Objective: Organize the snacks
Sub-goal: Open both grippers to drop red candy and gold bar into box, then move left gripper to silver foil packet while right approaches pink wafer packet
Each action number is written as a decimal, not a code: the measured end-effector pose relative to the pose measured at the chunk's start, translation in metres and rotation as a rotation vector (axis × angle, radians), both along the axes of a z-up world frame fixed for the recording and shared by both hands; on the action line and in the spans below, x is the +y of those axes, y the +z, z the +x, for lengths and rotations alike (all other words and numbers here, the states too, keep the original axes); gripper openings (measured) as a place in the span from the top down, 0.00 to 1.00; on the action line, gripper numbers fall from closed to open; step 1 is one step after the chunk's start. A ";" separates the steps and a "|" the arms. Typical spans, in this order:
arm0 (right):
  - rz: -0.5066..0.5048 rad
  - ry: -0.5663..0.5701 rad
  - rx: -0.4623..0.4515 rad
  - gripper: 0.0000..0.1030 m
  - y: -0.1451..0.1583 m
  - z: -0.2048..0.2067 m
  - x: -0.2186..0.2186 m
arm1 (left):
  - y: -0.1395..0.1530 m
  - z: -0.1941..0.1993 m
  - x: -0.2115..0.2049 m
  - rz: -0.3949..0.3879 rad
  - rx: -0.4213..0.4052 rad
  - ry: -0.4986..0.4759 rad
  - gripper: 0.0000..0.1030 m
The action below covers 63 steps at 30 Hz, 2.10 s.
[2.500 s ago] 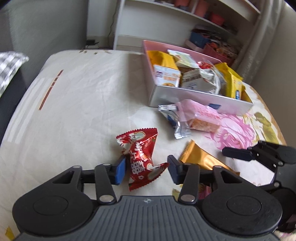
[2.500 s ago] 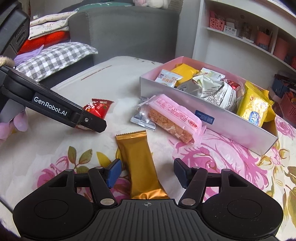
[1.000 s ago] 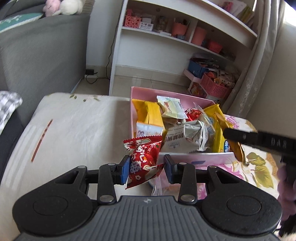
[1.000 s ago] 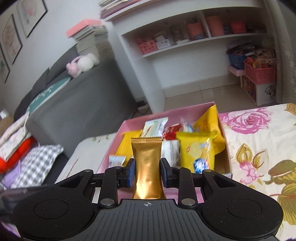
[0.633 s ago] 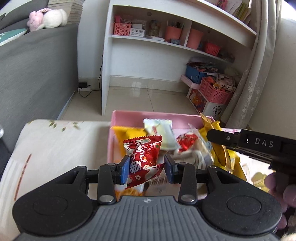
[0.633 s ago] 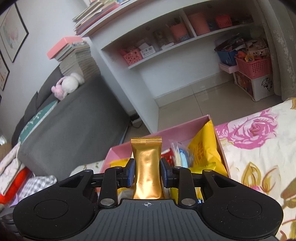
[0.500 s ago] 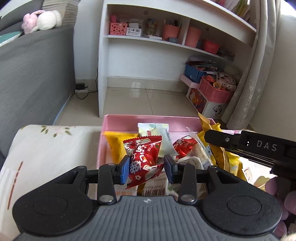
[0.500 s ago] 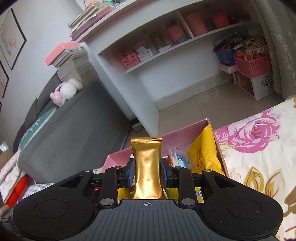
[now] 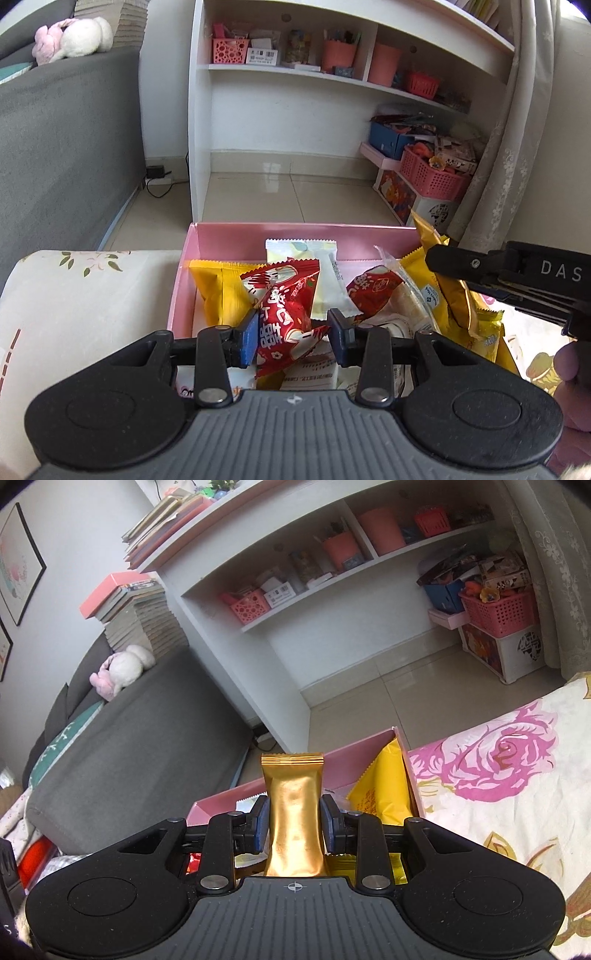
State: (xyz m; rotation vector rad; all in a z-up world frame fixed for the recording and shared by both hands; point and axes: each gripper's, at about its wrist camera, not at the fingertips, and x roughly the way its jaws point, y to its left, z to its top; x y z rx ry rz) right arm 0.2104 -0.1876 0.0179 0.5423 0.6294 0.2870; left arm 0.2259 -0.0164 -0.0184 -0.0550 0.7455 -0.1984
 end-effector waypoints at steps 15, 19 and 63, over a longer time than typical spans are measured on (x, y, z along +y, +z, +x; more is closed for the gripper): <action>-0.016 -0.002 -0.009 0.49 0.012 -0.012 -0.001 | 0.009 -0.017 0.008 -0.006 -0.039 0.039 0.30; -0.059 0.022 -0.013 0.39 0.024 -0.022 0.006 | 0.012 -0.025 0.014 -0.011 -0.025 0.039 0.24; -0.125 0.031 0.321 0.06 0.003 -0.090 0.075 | -0.017 -0.104 0.085 0.121 0.234 0.086 0.04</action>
